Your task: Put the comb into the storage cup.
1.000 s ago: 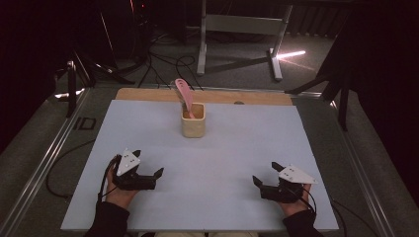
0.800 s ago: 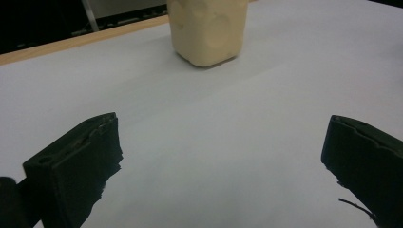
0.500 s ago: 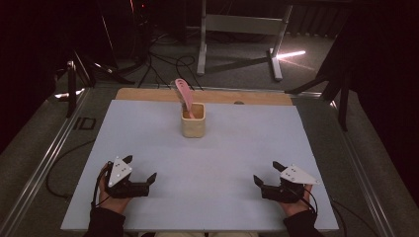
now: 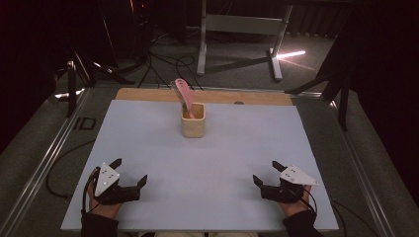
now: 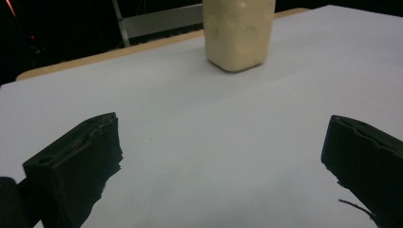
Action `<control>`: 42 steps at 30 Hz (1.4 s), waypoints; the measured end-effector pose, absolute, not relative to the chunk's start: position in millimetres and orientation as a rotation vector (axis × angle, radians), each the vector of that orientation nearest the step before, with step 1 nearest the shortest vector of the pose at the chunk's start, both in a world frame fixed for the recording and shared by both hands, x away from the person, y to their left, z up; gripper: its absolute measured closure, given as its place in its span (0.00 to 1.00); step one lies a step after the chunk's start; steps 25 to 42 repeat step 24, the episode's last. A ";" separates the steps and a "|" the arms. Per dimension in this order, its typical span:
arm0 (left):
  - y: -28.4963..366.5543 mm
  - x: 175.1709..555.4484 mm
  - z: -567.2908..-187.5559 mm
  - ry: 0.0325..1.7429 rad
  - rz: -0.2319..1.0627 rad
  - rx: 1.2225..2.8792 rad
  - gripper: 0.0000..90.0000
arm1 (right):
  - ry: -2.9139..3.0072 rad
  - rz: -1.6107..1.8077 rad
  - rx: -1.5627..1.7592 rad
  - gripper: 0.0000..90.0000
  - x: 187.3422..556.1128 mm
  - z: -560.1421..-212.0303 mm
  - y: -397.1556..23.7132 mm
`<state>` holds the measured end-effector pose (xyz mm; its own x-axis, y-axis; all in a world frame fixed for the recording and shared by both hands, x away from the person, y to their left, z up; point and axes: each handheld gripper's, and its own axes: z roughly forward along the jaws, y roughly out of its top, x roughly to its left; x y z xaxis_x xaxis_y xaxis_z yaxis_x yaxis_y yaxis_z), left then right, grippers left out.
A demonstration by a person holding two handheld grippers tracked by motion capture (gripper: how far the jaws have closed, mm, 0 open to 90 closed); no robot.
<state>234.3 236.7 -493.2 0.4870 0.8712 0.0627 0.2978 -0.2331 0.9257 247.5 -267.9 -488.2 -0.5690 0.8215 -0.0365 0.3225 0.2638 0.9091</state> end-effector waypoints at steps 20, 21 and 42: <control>240.2 236.1 -493.5 1.012 0.725 1.680 0.00 | 1.977 1.347 1.084 0.15 251.7 -491.2 -278.5; 240.2 236.2 -493.5 1.012 0.727 1.680 0.00 | 1.977 1.345 1.083 0.15 251.7 -491.3 -278.6; 239.8 236.5 -493.8 1.013 0.727 1.681 0.00 | 1.977 1.340 1.083 0.15 251.9 -491.5 -279.0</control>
